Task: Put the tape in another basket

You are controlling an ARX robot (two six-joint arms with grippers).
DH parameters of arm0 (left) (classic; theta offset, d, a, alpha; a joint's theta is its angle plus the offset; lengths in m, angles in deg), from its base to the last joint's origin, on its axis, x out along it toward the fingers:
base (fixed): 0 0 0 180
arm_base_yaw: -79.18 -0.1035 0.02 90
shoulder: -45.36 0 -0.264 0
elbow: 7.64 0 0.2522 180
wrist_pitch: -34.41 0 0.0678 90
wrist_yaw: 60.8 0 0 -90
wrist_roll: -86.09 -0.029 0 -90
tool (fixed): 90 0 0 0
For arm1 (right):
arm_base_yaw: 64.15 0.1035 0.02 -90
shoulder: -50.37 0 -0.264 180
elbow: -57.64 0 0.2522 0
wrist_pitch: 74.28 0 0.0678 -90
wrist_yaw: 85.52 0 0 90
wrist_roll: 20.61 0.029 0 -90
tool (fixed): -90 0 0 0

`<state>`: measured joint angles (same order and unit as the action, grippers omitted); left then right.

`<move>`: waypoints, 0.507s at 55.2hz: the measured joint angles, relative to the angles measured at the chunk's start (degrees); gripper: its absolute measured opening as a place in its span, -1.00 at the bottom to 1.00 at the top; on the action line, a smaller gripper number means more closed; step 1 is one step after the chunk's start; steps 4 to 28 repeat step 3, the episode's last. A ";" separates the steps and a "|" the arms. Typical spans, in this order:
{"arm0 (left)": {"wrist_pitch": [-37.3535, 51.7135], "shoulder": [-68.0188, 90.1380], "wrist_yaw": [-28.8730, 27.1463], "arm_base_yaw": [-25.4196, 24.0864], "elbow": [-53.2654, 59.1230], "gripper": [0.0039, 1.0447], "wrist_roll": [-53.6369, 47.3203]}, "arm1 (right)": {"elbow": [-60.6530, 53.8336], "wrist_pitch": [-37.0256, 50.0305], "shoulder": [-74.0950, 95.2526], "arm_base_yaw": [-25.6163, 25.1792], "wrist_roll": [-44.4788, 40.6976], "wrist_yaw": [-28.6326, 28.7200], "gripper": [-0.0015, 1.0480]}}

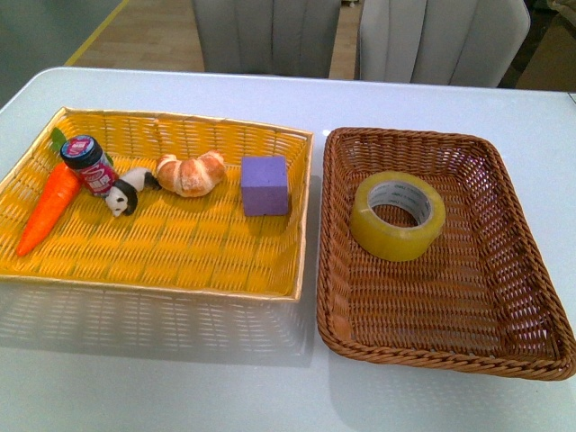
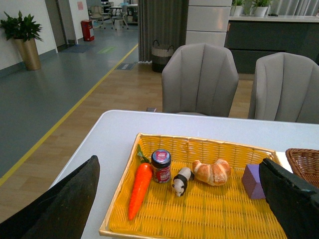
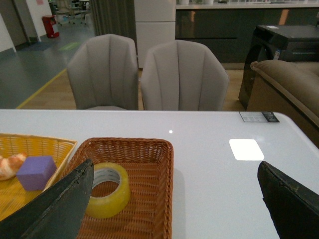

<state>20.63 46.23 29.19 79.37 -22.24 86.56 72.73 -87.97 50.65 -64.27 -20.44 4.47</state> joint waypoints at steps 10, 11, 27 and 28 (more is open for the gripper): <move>0.00 0.00 0.00 0.00 0.00 0.83 0.02 | 0.00 0.00 0.00 0.00 0.00 0.02 0.83; 0.00 0.00 0.00 0.00 0.00 0.83 0.02 | 0.00 0.00 0.00 0.00 0.00 0.02 0.83; 0.00 0.00 0.00 0.00 0.00 0.83 0.02 | 0.00 0.00 0.00 0.00 0.00 0.02 0.83; 0.00 0.00 0.00 0.00 0.00 0.83 0.02 | 0.00 0.00 0.00 0.00 0.00 0.02 0.83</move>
